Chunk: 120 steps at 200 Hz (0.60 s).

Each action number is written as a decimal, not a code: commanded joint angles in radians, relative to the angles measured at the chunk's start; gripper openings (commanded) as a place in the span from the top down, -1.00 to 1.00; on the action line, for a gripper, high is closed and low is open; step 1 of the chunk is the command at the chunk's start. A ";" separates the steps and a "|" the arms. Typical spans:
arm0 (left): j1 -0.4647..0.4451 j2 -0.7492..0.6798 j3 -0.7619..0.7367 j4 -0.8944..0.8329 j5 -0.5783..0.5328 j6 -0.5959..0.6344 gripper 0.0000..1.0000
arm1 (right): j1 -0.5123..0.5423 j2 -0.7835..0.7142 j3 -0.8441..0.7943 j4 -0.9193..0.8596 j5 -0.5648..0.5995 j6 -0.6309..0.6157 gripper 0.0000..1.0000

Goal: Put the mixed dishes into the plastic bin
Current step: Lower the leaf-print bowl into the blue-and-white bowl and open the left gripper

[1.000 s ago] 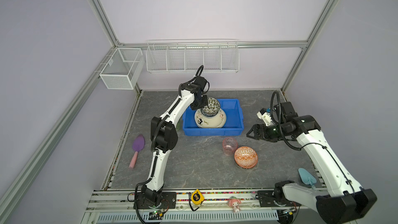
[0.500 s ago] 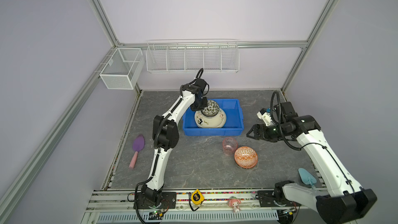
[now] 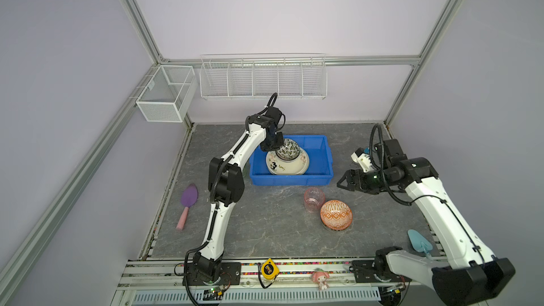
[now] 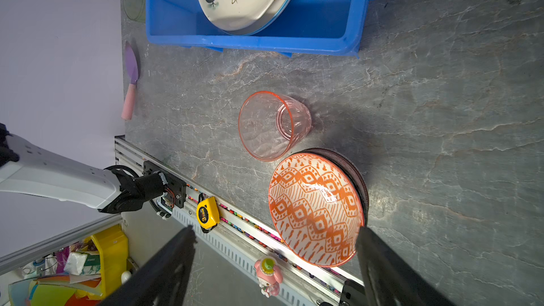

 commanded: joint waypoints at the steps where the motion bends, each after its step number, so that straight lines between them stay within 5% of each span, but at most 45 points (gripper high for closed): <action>1: 0.003 0.005 0.040 -0.002 0.010 -0.002 0.64 | -0.007 -0.001 -0.016 0.002 -0.001 -0.021 -0.76; 54: 0.003 -0.013 0.039 -0.009 0.012 -0.003 0.51 | -0.007 -0.002 -0.015 0.003 -0.005 -0.021 -0.76; 120: 0.003 -0.116 0.011 -0.030 0.006 0.005 -0.06 | -0.005 0.018 -0.022 -0.045 0.052 -0.001 -0.76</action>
